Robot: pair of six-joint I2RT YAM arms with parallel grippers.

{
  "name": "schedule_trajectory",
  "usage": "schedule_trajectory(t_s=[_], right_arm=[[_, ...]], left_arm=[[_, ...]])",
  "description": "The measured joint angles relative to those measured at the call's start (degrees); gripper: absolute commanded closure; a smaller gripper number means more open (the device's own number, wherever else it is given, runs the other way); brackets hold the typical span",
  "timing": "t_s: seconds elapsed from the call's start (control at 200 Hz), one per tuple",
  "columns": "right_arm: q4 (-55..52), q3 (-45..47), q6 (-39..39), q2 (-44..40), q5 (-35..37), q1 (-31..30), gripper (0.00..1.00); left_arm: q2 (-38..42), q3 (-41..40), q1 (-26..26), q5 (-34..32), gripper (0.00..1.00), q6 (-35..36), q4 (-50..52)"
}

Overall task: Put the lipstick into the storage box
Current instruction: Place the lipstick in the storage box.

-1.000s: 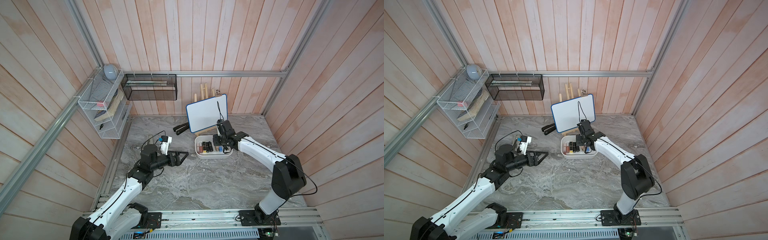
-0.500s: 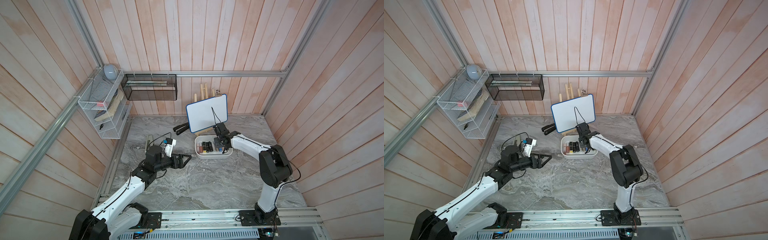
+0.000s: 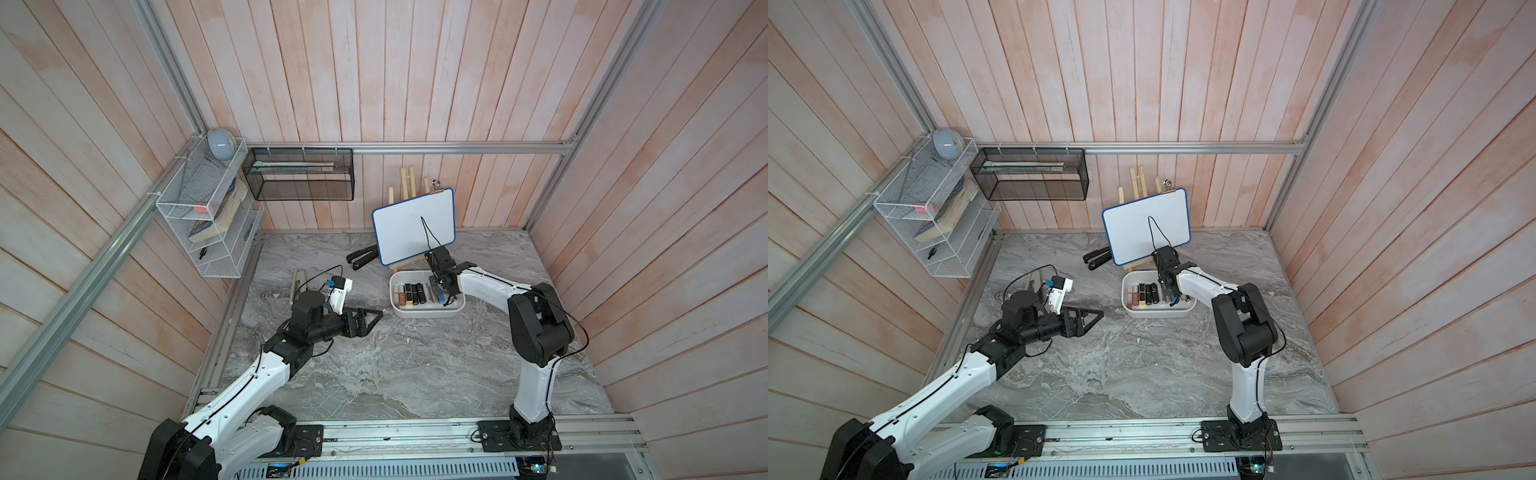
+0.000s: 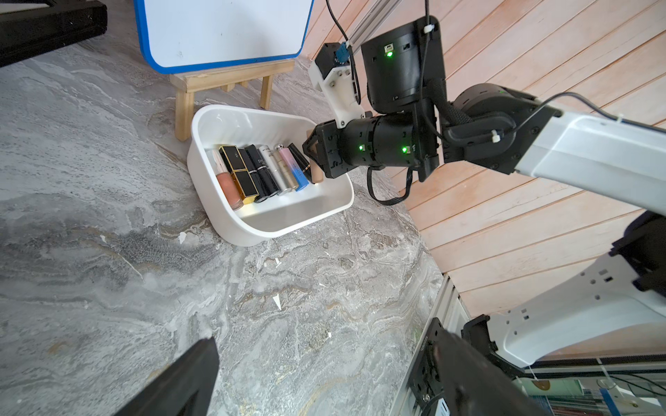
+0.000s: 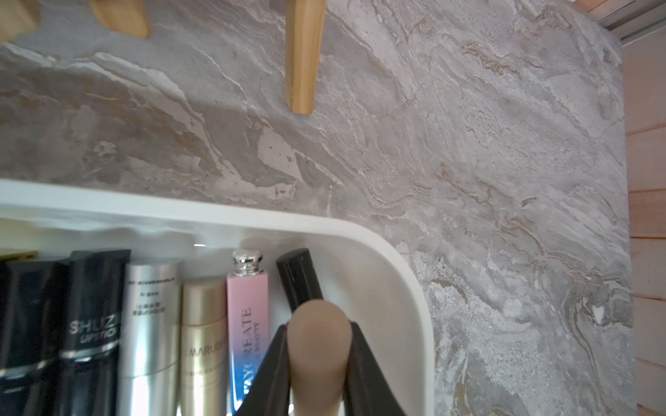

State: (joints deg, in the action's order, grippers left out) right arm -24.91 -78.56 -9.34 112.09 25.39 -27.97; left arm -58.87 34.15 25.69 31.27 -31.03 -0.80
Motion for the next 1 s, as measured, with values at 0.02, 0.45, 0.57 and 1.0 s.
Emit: schedule_trajectory(t_s=[0.02,0.45,0.57,1.0], right_arm=[[0.0,0.0,0.0,0.0,0.0,0.0,0.78],[0.9,0.0,-0.3,0.4,-2.7,0.1,0.65],[1.0,0.0,-1.0,0.4,-3.9,0.3,0.65],[7.9,8.0,-8.5,-6.2,-24.7,9.9,0.65]], left_arm=[[0.0,0.0,0.0,0.0,0.0,0.0,0.0],[0.0,0.0,0.0,-0.2,0.0,0.0,0.0],[0.0,0.0,0.0,-0.2,0.0,0.0,0.0],[0.0,0.0,0.0,-0.2,0.0,0.0,0.0]])
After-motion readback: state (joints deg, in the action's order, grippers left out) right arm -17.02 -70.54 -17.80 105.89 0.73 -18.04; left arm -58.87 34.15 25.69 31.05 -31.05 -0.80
